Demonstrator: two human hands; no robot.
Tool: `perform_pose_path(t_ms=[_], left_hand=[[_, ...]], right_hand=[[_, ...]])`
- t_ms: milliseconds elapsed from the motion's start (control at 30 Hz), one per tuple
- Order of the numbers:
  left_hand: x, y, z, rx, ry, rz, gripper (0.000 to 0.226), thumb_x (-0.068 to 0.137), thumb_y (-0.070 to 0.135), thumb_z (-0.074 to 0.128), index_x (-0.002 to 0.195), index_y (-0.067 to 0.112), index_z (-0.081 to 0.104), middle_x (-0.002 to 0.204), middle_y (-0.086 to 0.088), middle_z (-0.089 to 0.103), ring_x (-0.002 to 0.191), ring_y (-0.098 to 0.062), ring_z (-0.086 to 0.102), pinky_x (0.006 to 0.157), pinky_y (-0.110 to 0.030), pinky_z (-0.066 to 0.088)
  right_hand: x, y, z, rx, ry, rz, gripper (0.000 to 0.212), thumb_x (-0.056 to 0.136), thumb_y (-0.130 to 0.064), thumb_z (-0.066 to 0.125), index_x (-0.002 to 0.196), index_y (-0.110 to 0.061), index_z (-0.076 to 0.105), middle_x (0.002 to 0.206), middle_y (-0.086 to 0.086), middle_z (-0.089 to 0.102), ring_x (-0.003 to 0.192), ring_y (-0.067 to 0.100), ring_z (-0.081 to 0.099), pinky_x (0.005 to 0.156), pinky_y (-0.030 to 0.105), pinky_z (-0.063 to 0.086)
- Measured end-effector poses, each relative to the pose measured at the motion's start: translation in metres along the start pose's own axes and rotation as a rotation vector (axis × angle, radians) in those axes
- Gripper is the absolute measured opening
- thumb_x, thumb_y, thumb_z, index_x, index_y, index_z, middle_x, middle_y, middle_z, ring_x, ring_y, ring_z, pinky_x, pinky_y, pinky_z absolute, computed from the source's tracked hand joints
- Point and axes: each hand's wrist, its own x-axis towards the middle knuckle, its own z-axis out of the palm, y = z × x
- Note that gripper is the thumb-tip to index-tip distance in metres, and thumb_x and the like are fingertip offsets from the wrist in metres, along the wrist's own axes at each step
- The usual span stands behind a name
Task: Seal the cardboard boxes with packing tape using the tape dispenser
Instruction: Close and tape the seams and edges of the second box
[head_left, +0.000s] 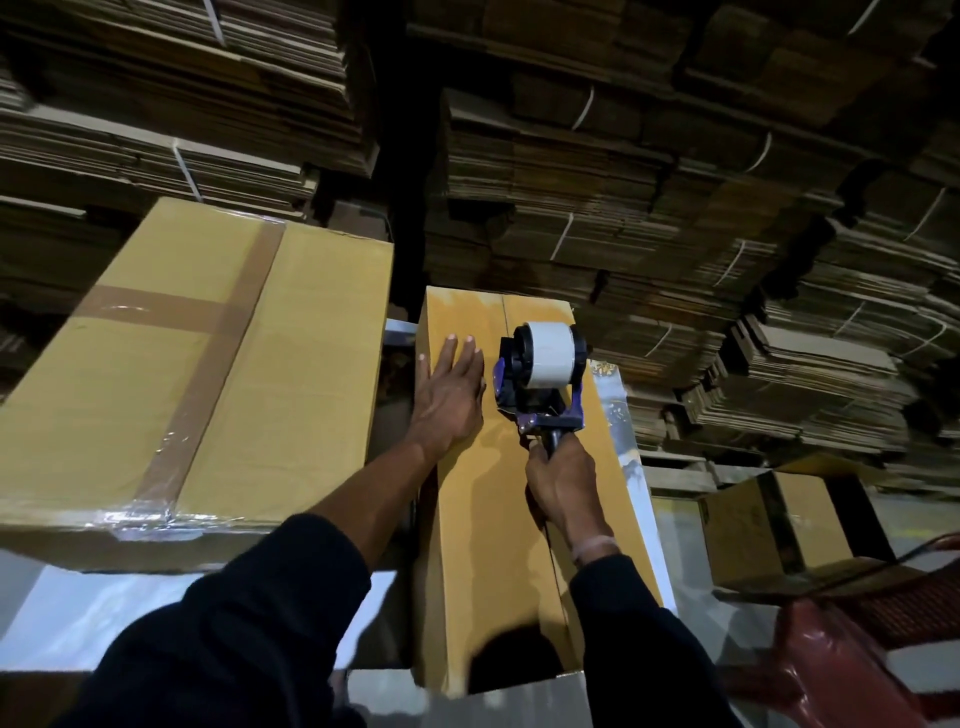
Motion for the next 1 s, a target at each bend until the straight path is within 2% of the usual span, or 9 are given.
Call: perform_pose_path(t_ms=[167,333,433,633,833,1000], left_hand=[[-0.019,0.009,-0.003,0.019,-0.023,-0.027,0.083,0.103,0.026,0.052,0.167,0.015,0.001,0.174,-0.002,-0.011,0.159,-0.027,-0.017,0.127,-0.060,0.009],[-0.020,0.008,-0.005,-0.004,0.004,-0.013,0.075,0.106,0.027,0.047,0.166,0.012,0.005,0.175,-0.005,-0.006,0.160,-0.028,-0.012,0.127,-0.060,0.009],[-0.018,0.005,-0.001,-0.024,0.018,-0.017,0.072,0.108,0.029,0.045,0.166,0.014,0.007,0.175,-0.004,-0.004,0.160,-0.028,-0.010,0.128,-0.059,0.010],[-0.015,0.005,0.003,-0.034,0.032,-0.036,0.083,0.101,0.026,0.060,0.166,0.015,0.010,0.175,-0.003,-0.003,0.160,-0.027,-0.009,0.128,-0.058,0.010],[-0.038,0.011,0.007,-0.078,0.059,-0.002,0.068,0.107,0.032,0.046,0.165,0.015,0.016,0.174,-0.006,0.003,0.160,-0.030,-0.008,0.127,-0.060,0.013],[-0.071,0.024,0.021,-0.050,0.063,-0.013,0.065,0.109,0.034,0.037,0.166,0.011,0.013,0.175,-0.007,0.001,0.160,-0.031,-0.008,0.127,-0.059,0.012]], right_hand=[[-0.005,-0.003,0.000,-0.006,0.002,0.003,0.022,0.102,-0.021,0.056,0.117,-0.004,0.059,0.105,0.015,0.067,0.102,0.035,0.064,0.077,0.032,0.044],[-0.011,-0.003,-0.003,-0.031,0.005,0.015,0.025,0.102,-0.022,0.055,0.121,-0.006,0.058,0.114,0.017,0.068,0.106,0.036,0.065,0.083,0.037,0.051],[-0.020,0.005,-0.007,-0.041,0.002,0.005,0.025,0.102,-0.022,0.056,0.120,-0.005,0.058,0.113,0.018,0.067,0.104,0.037,0.065,0.082,0.038,0.052],[-0.053,0.037,-0.010,-0.043,-0.008,0.007,0.026,0.103,-0.025,0.056,0.119,-0.005,0.057,0.110,0.018,0.067,0.100,0.039,0.063,0.073,0.033,0.043],[-0.060,0.036,-0.016,-0.026,-0.004,-0.007,0.027,0.104,-0.022,0.056,0.121,-0.002,0.057,0.106,0.017,0.066,0.090,0.033,0.059,0.070,0.031,0.040],[-0.063,0.037,-0.016,-0.019,-0.002,-0.010,0.027,0.104,-0.020,0.056,0.122,0.000,0.057,0.116,0.023,0.068,0.104,0.041,0.063,0.070,0.030,0.038]])
